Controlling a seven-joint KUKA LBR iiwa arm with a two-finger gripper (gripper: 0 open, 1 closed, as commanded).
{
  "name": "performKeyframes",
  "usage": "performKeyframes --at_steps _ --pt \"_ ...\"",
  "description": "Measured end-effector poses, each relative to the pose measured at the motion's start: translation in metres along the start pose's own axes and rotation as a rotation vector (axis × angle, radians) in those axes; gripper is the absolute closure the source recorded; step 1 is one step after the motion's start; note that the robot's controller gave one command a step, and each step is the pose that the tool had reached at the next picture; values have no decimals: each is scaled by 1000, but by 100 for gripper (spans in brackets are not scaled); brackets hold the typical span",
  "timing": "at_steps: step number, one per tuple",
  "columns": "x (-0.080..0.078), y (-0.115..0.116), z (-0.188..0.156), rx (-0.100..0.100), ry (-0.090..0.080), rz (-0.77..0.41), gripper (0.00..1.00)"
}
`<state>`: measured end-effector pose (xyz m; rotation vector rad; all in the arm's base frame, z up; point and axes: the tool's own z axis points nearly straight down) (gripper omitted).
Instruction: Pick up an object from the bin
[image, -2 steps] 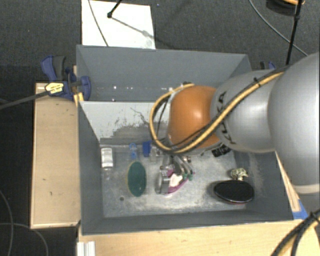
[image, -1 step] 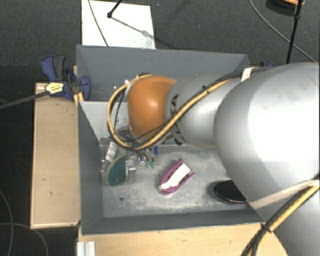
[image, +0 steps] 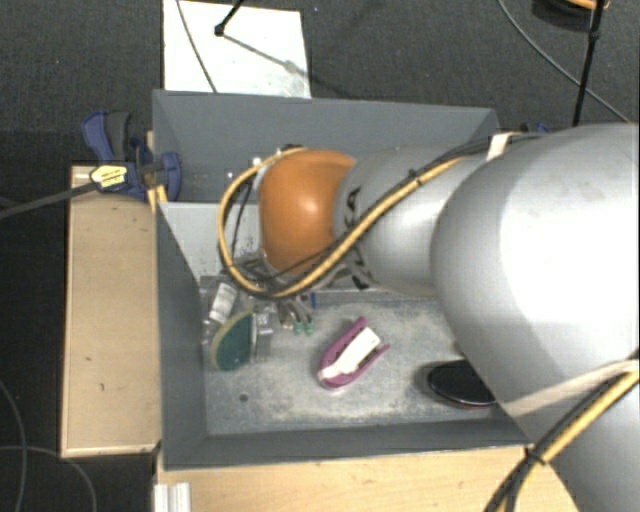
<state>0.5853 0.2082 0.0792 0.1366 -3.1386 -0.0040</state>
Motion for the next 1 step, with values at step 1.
performKeyframes --at_steps 1 --pt "49 29 -2 12 -6 -39 100"
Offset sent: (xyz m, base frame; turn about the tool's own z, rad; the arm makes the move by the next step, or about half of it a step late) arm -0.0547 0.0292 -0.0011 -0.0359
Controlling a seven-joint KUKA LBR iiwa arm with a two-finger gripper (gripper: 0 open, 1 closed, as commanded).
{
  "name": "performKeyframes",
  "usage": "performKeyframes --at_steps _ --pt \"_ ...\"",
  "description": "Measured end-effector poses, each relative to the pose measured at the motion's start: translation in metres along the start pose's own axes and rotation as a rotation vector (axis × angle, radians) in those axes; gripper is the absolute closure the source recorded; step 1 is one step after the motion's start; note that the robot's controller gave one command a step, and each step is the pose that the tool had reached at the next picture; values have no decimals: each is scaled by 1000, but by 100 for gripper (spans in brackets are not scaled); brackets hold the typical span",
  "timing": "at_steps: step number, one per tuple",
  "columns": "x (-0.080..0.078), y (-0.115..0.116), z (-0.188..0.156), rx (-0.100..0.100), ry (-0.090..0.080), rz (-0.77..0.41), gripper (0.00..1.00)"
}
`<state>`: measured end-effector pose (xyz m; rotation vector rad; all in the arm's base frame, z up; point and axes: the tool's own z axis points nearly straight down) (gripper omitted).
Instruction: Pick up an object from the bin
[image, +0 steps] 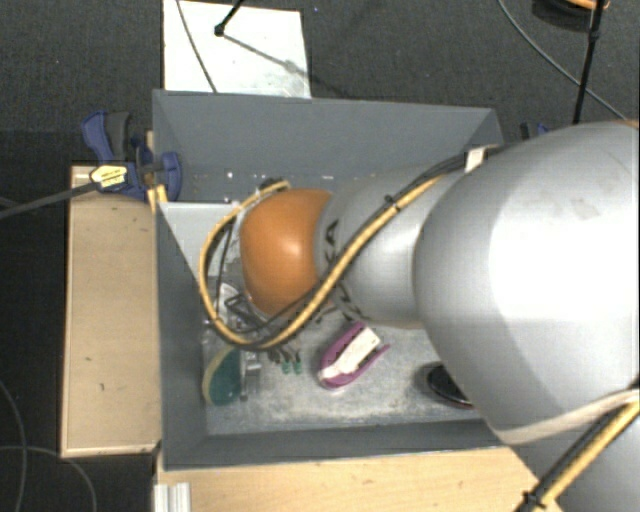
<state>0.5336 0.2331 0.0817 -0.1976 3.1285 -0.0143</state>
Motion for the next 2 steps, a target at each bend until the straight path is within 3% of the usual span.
performKeyframes --at_steps 1,2 --pt "32 -1 -56 -11 3 -10 100" --pt "30 -13 -170 -12 -4 1 100"
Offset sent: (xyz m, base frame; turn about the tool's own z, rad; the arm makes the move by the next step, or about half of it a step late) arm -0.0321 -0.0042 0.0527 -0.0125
